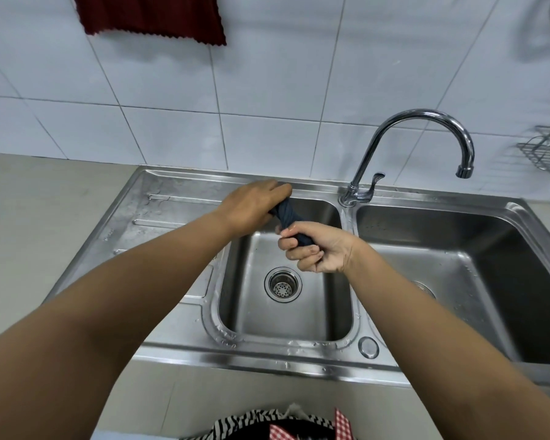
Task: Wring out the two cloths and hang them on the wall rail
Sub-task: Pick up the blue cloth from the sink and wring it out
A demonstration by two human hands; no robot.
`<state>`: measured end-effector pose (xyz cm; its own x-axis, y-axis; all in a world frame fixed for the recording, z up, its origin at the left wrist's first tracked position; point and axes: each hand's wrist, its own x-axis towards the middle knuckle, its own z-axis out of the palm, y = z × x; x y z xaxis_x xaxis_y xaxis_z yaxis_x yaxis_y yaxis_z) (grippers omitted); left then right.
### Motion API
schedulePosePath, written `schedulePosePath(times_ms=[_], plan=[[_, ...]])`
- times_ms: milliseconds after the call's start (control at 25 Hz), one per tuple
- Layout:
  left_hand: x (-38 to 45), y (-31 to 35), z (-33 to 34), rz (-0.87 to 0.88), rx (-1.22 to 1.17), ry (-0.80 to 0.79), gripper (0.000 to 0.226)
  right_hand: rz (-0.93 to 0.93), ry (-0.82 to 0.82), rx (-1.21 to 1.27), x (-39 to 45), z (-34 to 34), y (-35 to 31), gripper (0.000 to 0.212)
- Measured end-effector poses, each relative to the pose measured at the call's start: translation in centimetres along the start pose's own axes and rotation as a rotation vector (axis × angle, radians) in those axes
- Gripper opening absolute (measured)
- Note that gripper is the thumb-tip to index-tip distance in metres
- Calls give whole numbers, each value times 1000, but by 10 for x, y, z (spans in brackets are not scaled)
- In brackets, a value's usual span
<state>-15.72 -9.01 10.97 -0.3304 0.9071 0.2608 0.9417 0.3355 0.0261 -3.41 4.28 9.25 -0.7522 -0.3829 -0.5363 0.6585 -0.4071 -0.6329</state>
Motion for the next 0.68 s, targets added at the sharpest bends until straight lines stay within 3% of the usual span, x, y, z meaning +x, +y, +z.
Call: schedulePosePath(times_ms=[80, 200, 320, 400, 560, 680], plan=[[2, -2, -4, 84, 46, -54, 29, 98, 25, -181, 2, -1, -2, 8], [3, 1, -7, 113, 184, -223, 20, 208, 254, -604, 5, 1, -6, 23], [2, 14, 2, -4, 297, -393, 22, 178, 553, -1183, 13, -5, -5, 26], [-1, 28, 14, -113, 246, -466, 22, 179, 695, -1521, 17, -10, 0, 23], [-15, 52, 40, -378, -158, -619, 19, 94, 859, -1925, 18, -17, 17, 24], [-24, 63, 48, -659, -757, -611, 6, -103, 874, -1992, 13, -26, 23, 17]])
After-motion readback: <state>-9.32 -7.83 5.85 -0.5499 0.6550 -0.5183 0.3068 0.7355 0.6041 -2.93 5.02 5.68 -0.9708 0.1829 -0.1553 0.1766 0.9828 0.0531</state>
